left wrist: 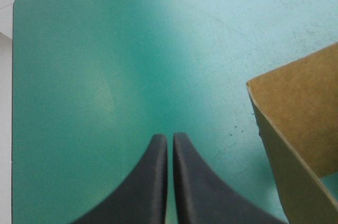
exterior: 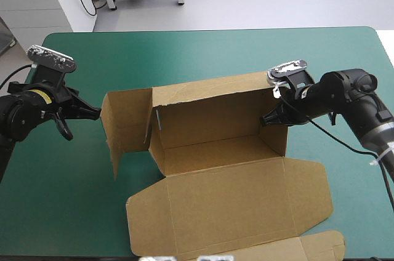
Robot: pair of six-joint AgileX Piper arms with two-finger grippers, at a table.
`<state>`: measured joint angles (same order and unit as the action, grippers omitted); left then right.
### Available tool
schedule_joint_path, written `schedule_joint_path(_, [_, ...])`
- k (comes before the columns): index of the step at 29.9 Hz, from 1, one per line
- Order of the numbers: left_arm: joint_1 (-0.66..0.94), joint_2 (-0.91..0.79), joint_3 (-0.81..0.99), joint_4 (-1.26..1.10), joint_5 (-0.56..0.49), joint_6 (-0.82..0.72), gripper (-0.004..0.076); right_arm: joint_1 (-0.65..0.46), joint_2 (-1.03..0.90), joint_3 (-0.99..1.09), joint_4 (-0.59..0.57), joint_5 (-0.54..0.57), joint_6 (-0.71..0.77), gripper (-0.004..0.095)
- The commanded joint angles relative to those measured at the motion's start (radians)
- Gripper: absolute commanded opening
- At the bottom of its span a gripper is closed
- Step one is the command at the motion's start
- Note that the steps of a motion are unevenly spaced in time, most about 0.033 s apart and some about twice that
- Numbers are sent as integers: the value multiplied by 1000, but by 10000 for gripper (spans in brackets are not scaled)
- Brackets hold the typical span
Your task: Fold the box
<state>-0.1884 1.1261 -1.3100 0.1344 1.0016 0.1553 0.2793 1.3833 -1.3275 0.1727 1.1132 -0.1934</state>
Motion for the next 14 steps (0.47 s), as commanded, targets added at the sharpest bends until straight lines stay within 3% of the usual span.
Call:
schedule_joint_path(1, [2, -17, -28, 19, -46, -12, 18, -14, -6, -23, 14, 130, -11, -19])
schedule_joint_path(14, [2, -17, -28, 32, -30, -12, 18, -14, 193, -25, -29, 30, 38, -19])
